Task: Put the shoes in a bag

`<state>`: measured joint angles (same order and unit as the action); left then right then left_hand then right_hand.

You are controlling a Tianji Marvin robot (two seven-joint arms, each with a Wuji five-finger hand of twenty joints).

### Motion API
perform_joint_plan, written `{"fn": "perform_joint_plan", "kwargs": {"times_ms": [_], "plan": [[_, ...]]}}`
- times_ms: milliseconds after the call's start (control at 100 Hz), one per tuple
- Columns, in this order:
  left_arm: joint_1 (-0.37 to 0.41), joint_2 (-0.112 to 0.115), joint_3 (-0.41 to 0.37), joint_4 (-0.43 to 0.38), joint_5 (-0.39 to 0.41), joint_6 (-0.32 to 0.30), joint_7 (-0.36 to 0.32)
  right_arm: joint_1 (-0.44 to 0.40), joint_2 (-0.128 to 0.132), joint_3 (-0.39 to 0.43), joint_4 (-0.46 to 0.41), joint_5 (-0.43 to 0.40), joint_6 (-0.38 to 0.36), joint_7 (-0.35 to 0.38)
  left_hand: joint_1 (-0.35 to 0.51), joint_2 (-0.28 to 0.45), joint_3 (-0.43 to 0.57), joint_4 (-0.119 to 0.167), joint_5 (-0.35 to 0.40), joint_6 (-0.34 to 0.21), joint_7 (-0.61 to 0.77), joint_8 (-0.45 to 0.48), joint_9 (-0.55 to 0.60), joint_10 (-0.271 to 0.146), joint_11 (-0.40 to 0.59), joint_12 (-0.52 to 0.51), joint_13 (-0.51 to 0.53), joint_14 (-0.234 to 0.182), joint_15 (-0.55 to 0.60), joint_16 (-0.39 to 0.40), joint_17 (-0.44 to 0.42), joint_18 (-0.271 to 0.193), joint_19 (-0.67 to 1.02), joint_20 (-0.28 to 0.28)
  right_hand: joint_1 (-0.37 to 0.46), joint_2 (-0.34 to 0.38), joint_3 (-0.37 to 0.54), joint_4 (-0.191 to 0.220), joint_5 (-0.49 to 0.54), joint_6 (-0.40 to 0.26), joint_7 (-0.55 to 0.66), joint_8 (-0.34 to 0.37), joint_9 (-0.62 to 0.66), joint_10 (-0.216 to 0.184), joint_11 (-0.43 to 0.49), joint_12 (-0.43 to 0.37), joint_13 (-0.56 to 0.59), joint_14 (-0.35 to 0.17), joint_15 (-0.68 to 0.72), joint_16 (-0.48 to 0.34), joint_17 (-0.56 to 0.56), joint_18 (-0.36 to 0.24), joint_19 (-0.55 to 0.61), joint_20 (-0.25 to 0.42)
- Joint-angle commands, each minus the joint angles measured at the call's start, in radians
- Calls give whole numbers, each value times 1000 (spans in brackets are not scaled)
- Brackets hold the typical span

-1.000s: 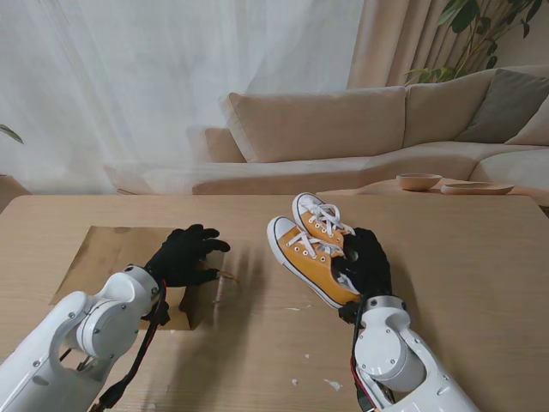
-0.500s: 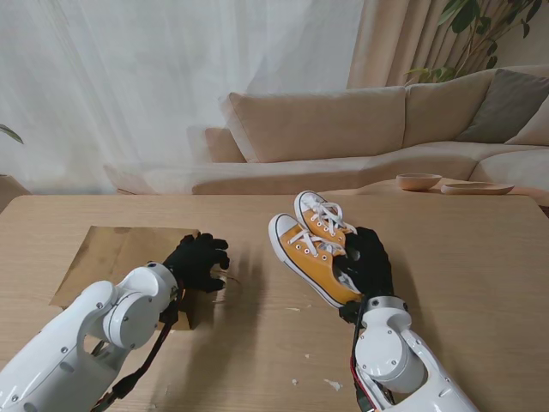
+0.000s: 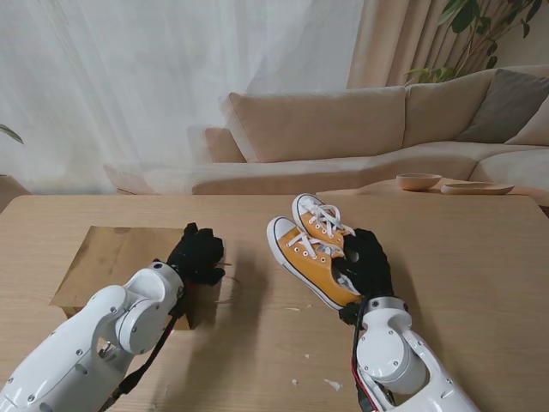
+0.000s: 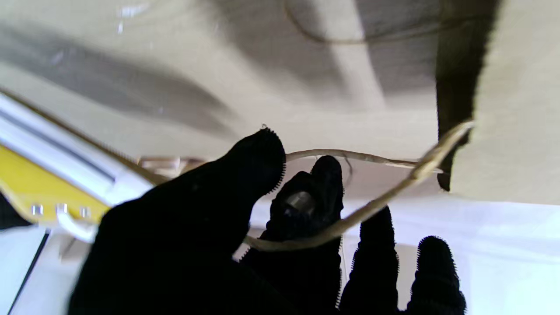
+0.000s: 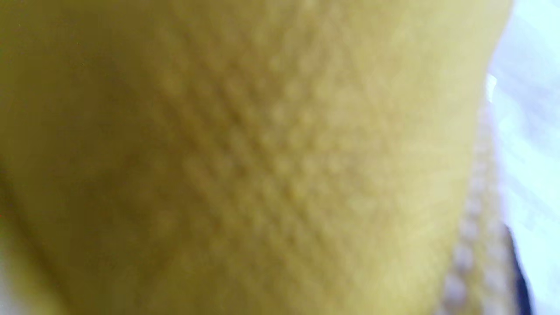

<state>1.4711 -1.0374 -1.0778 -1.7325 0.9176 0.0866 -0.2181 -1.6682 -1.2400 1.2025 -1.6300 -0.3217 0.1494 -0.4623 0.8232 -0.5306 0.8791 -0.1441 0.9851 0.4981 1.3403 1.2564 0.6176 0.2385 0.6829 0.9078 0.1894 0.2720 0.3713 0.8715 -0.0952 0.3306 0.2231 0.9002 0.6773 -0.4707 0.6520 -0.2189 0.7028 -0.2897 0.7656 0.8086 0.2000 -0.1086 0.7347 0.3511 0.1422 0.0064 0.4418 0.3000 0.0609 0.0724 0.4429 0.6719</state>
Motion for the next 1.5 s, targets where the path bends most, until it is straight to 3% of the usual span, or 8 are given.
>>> {"fn": "perform_joint_plan", "kwargs": {"times_ms": [0, 150, 320, 580, 830, 1130, 1310, 1490], "plan": [[21, -14, -15, -11, -33, -3, 3, -7, 0, 3, -33, -10, -6, 24, -31, 84, -34, -1, 115, 84, 23, 39, 70, 55, 13, 18, -20, 45, 90, -6, -21, 38, -4, 19, 74, 198, 50, 7, 81, -193, 82, 65, -7, -40, 55, 15, -10, -26, -14, -10, 1, -14, 13, 29], [58, -21, -59, -43, -117, -14, 11, -26, 19, 17, -55, -42, -9, 80, -37, 217, -117, 43, 162, 119, -67, 91, 78, 90, -1, -97, -72, 49, 135, -83, -45, 19, -5, 24, 76, 201, 47, 10, 79, -187, 82, 66, -7, -40, 54, 15, -10, -26, -14, -10, -1, -14, 14, 30], [92, -22, -97, -83, -161, -44, 8, -50, 43, 24, -81, -82, -30, 153, -19, 290, -195, 41, 175, 120, -116, 124, 74, 109, 13, -89, -97, 46, 149, -71, -44, 13, -7, 21, 77, 206, 42, 21, 69, -183, 83, 71, -7, -34, 49, 12, -10, -26, -17, -11, 0, -11, 16, 30], [82, -18, -127, -111, -242, -124, -33, -47, 57, -3, -73, -81, -77, 206, -32, 293, -216, 40, 158, 93, -200, 202, 8, 81, 7, -43, -133, 16, 142, -49, -38, -10, -13, 3, 77, 213, 27, 32, 60, -192, 81, 85, -7, -33, 45, 11, -11, -27, -23, -14, -5, -12, 16, 29], [85, -16, -139, -128, -272, -148, -47, -13, 75, -51, -36, -100, -130, 273, -35, 297, -218, 37, 169, 86, -270, 281, 13, 81, 2, -41, -129, 23, 137, -39, -40, -7, -7, 5, 76, 222, 16, 37, 53, -201, 75, 95, -11, -38, 38, 8, -10, -29, -27, -17, -8, -12, 15, 28], [80, -10, -151, -123, -298, -176, -79, 52, 82, -118, 31, -114, -173, 306, -38, 293, -221, 35, 177, 87, -290, 293, 10, 86, 3, -37, -126, 25, 146, -32, -40, -6, -4, 8, 78, 228, 4, 40, 48, -207, 69, 104, 7, -48, 43, 10, -5, -29, -19, -13, -4, -11, 17, 27], [79, -5, -154, -130, -308, -200, -104, 93, 80, -154, 66, -120, -184, 302, -42, 291, -217, 35, 178, 86, -292, 297, 6, 76, -2, -37, -130, 24, 148, -31, -43, -5, 3, 18, 82, 230, -6, 42, 49, -209, 66, 110, 31, -63, 140, 68, -17, -36, 158, 75, 21, -17, 96, 56], [68, -2, -143, -135, -314, -203, -124, 128, 78, -192, 90, -124, -204, 303, -47, 292, -217, 34, 177, 81, -294, 299, 3, 70, -10, -40, -129, 21, 146, -33, -43, -6, 0, 19, 78, 231, -8, 42, 49, -215, 63, 111, 42, -65, 158, 104, -18, -39, 235, 110, 11, -26, 179, 74]]}}
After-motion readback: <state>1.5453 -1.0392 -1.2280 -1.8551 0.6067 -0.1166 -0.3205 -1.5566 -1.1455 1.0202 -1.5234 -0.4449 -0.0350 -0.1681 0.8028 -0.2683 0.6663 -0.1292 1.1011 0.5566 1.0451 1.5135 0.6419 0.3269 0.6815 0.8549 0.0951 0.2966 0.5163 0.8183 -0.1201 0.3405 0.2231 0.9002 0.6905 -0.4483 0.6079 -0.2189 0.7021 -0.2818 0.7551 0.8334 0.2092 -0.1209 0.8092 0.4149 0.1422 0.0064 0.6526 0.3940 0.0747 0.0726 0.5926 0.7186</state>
